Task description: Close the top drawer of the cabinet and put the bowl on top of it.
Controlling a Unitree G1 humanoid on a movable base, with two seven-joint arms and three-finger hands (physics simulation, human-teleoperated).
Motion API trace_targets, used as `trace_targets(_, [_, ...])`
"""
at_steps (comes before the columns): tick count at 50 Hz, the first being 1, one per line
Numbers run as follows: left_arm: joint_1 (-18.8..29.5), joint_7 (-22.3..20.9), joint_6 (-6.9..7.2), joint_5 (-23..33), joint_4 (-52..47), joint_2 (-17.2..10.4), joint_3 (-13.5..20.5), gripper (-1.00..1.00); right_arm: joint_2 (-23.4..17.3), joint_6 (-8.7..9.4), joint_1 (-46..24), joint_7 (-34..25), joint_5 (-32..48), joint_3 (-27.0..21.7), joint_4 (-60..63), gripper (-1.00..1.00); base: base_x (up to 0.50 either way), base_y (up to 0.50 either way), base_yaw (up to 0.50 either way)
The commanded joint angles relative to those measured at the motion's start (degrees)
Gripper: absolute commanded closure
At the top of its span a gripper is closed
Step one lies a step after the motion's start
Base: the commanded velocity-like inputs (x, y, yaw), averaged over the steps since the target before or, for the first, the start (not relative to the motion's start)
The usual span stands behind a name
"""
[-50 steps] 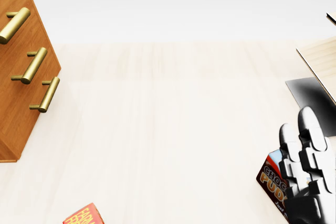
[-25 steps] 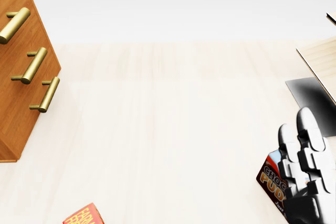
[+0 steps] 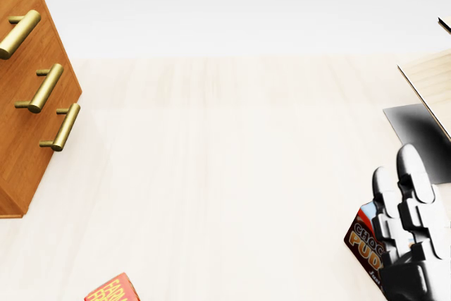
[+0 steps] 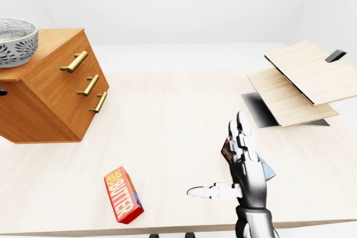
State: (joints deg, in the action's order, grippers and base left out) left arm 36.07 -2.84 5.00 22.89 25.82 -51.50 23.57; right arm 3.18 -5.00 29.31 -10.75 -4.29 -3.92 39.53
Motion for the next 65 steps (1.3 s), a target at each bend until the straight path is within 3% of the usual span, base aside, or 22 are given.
trace_targets(1, [0.3, -0.2, 0.0, 0.3, 0.1, -0.3, 0.0, -1.0, -0.1, 0.0, -0.1, 0.1, 0.2, 0.3, -0.3, -1.0, 0.0, 0.0, 0.0])
trace_targets(23, [-1.9, -2.6, 0.0, 0.7, -5.6, -0.6, 1.7, -1.0, -0.4, 0.0, 0.5, 0.2, 0.1, 0.6, 0.0, -1.0, 0.0, 0.0, 0.0])
trace_targets(31, [-1.8, -2.3, 0.0, -0.4, -6.5, -1.9, 3.2, -1.0, -0.3, 0.0, 0.5, 0.2, 0.2, 0.6, -0.2, -1.0, 0.0, 0.0, 0.0])
trace_targets(44, [-4.5, -4.3, 0.0, -2.3, -17.7, -2.5, 6.2, -1.0, -0.4, 0.0, 0.4, 0.4, 0.3, 0.7, -0.4, -1.0, 0.0, 0.0, 0.0])
trace_targets(50, [-5.9, -6.8, 0.0, -1.7, -25.4, -1.7, 7.0, -1.0, -0.4, 0.0, 0.6, 0.3, 0.2, 0.7, -0.1, -1.0, 0.0, 0.0, 0.0])
trace_targets(65, [-7.4, -13.8, 0.0, -0.7, -43.0, 3.6, 8.3, -1.0, -0.5, 0.0, 0.5, 0.5, 0.4, 0.9, -0.4, -1.0, 0.0, 0.0, 0.0])
